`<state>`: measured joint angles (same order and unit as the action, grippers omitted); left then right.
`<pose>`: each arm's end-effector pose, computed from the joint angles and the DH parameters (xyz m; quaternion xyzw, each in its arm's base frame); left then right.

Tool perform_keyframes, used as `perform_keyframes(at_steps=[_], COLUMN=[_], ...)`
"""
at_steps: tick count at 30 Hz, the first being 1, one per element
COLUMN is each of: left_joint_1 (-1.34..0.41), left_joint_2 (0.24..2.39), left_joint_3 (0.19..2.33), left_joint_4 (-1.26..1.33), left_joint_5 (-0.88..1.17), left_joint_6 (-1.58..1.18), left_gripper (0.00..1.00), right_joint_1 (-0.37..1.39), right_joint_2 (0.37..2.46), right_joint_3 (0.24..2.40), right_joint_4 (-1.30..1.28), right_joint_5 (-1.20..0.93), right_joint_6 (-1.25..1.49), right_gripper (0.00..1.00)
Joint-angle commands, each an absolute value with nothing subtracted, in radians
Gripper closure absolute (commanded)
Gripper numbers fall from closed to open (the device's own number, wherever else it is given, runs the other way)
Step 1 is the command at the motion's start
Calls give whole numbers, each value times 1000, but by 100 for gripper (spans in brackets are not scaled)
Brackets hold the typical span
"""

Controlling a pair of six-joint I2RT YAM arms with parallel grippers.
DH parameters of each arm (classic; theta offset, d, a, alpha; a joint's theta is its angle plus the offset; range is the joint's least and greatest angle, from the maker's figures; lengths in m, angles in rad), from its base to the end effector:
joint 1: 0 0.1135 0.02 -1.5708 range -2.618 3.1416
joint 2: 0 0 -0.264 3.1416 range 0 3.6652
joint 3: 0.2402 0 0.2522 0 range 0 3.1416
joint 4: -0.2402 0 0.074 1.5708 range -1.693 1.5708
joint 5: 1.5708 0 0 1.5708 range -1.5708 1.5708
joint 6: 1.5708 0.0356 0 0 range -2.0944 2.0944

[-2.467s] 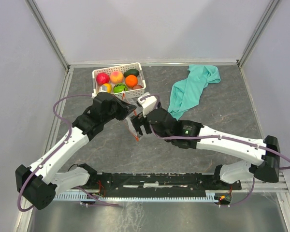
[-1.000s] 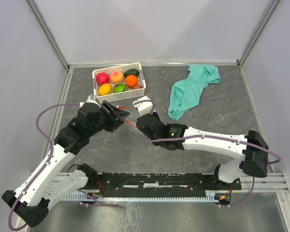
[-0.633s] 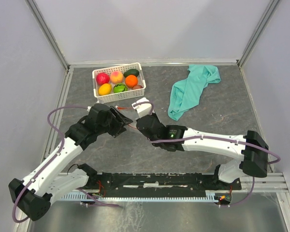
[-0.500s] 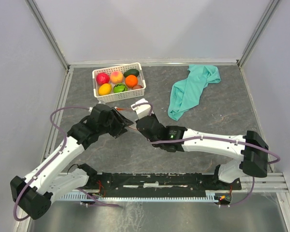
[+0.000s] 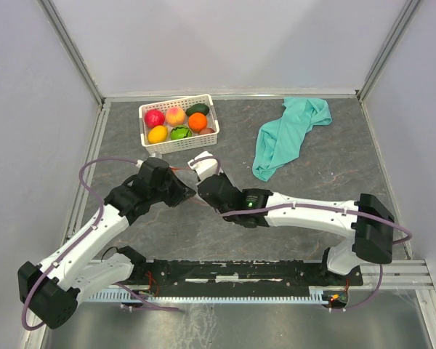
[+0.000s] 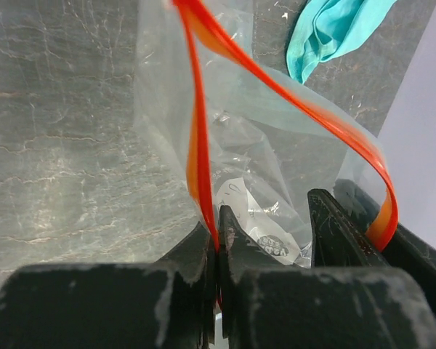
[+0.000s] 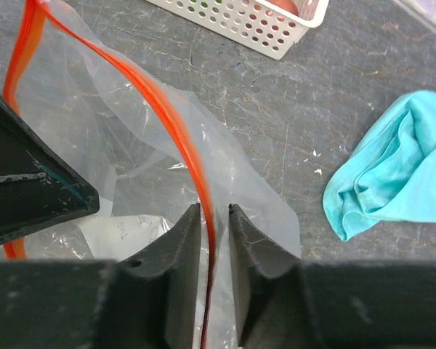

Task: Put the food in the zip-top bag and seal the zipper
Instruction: Open the zipper of the food storage bag.

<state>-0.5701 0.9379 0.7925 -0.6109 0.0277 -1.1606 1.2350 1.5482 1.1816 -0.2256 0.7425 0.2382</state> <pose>0.1633 -0.1059 0.2750 -0.2619 0.8800 -0.3098 0.2471 0.1372 0.3201 0.2897 -0.2434 0.8040 0.0570 0.5396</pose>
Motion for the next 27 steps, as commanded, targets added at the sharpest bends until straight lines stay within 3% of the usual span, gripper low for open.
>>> perform_keyframes(at_steps=[1, 7, 12, 14, 17, 20, 23, 27], left_joint_1=[-575, -577, -578, -578, -578, -579, -578, -578], left_joint_2=[949, 984, 990, 995, 1004, 1004, 1001, 1015], left_joint_3=[865, 934, 961, 970, 978, 970, 942, 930], left_joint_4=[-601, -640, -650, -650, -667, -682, -677, -655], left_joint_5=[0, -11, -24, -22, -27, -43, -48, -32], left_joint_6=[-1013, -909, -853, -827, -807, -828, -878, -930], left_gripper=[97, 97, 97, 97, 97, 89, 70, 57], right_joint_1=[1239, 1227, 1193, 1176, 1160, 1160, 1160, 1162], right_joint_2=[1579, 1634, 1676, 1688, 1687, 1683, 1679, 1668], right_joint_3=[1305, 1404, 1472, 1487, 1486, 1490, 1485, 1453], right_joint_4=[-277, -370, -442, -464, -474, -474, -461, -412], right_joint_5=[719, 719, 709, 710, 729, 749, 762, 785], right_joint_6=[222, 230, 258, 277, 299, 309, 333, 401], right_gripper=[65, 47, 46, 53, 74, 91, 97, 98])
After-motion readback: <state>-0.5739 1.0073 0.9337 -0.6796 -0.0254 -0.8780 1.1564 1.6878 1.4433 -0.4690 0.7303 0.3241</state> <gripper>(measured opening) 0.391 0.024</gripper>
